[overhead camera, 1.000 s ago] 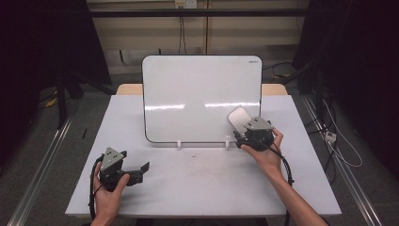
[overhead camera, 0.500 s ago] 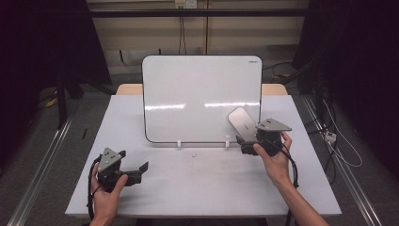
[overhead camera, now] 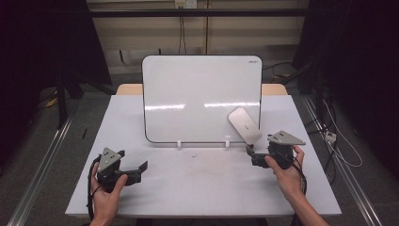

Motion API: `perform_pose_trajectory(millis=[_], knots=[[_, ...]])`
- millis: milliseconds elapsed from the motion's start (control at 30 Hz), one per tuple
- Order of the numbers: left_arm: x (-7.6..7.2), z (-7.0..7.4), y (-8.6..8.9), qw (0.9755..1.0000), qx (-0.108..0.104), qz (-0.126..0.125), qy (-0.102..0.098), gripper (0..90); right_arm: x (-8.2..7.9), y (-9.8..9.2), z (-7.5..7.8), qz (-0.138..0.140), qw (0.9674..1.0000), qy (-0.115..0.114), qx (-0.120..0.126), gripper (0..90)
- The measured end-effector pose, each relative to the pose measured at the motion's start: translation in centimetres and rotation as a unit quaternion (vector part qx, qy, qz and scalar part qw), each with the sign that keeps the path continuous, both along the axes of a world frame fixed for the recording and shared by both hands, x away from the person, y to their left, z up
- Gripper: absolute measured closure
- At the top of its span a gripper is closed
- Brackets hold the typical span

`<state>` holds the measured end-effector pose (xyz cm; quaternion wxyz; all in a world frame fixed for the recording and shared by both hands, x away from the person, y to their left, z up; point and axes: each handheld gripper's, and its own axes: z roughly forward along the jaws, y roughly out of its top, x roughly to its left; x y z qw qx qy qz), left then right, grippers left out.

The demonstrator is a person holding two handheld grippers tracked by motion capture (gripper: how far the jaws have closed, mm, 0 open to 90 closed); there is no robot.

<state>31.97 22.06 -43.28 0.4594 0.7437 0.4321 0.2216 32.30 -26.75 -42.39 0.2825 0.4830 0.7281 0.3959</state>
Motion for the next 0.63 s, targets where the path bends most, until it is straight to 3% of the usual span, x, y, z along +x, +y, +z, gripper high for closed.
perform_pose_trajectory(millis=[200, 367, 533, 633], knots=[[-0.3, 0.1, -0.2, 1.0000, 0.003, -0.003, -0.006, 5.5, -1.1, -0.3, -0.6, -0.006, 1.0000, -0.002, -0.003, 8.2], [-0.5, 0.1, -0.1, 1.0000, 0.002, 0.001, -0.006, 5.5, -1.7, -0.8, -1.8, -0.019, 0.9997, -0.010, 0.008, 9.4], [-0.5, 0.0, -0.2, 1.0000, 0.002, 0.003, -0.006, 6.0, -2.1, -1.1, -1.8, -0.017, 0.9996, -0.002, 0.024, 7.9], [-0.4, 0.0, -0.1, 1.0000, 0.001, 0.006, -0.006, 6.0, -2.0, -1.2, -2.1, -0.019, 0.9996, 0.008, 0.018, 8.0]])
